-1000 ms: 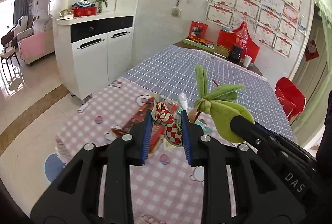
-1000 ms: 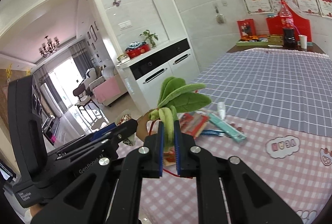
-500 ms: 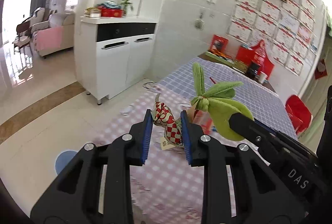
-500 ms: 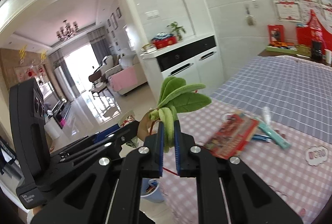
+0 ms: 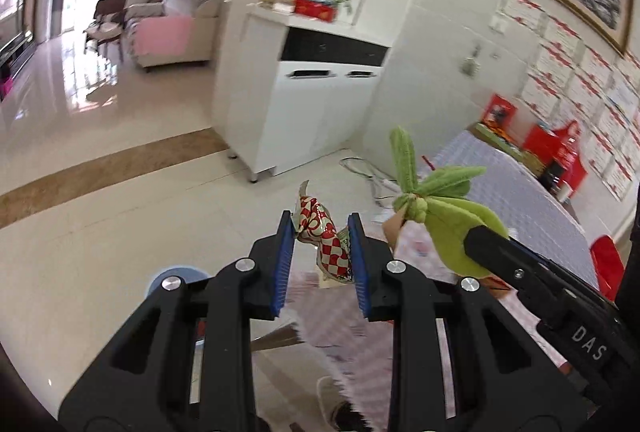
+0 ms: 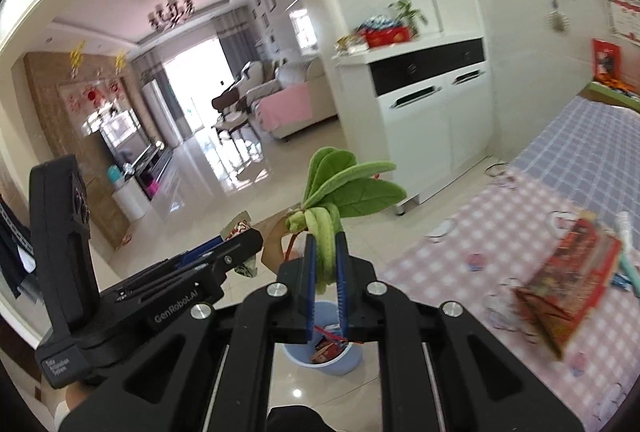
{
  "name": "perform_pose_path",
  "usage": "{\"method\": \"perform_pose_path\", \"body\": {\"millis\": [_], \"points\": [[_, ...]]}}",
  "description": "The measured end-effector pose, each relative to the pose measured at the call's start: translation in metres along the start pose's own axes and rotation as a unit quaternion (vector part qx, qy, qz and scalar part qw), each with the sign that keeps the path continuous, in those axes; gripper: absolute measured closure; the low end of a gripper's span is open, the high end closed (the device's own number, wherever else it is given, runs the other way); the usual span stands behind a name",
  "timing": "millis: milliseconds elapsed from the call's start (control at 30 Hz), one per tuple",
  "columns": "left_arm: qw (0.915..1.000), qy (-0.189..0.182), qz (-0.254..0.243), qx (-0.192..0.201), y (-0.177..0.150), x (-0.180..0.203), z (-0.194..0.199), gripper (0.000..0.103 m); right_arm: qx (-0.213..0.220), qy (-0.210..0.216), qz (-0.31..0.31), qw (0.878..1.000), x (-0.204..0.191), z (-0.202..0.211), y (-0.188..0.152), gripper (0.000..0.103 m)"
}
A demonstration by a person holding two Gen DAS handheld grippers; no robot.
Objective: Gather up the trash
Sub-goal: 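Carry the wafer bar and green toy over the blue bin and open both tools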
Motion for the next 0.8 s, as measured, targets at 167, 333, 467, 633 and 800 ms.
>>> {"method": "perform_pose_path", "body": {"millis": [167,333,467,633,800], "points": [[0.9986,0.037,0.036,-0.010,0.007,-0.059,-0.020,0.076,-0.028,0.019,0.009,0.999,-0.021,-0.049,-0.010,0.093],[0.9925,0.086,0.081,-0.030,0.003,-0.132,-0.042,0.076,-0.067,0.050,0.029,0.996,-0.053,-0.108,-0.025,0.093],[0.9861,0.113,0.111,-0.050,-0.006,-0.182,-0.062,0.076,-0.098,0.068,0.038,0.992,-0.071,-0.151,-0.039,0.093],[0.9761,0.142,0.148,-0.073,-0.016,-0.240,-0.086,0.076,-0.140,0.080,0.046,0.986,-0.089,-0.209,-0.060,0.093],[0.9684,0.158,0.171,-0.089,-0.021,-0.275,-0.108,0.076,-0.154,0.089,0.054,0.982,-0.111,-0.264,-0.068,0.087]]}}
Point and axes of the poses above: each gripper's, at about its wrist camera, not at the fingertips, and z roughly against the way its jaws point, x to its right, y to its top, the point moved 9 cm from there along -z, roughly the way its jaws point, and after that the axes turned 13 degrees about z, right-handed, at the moved point
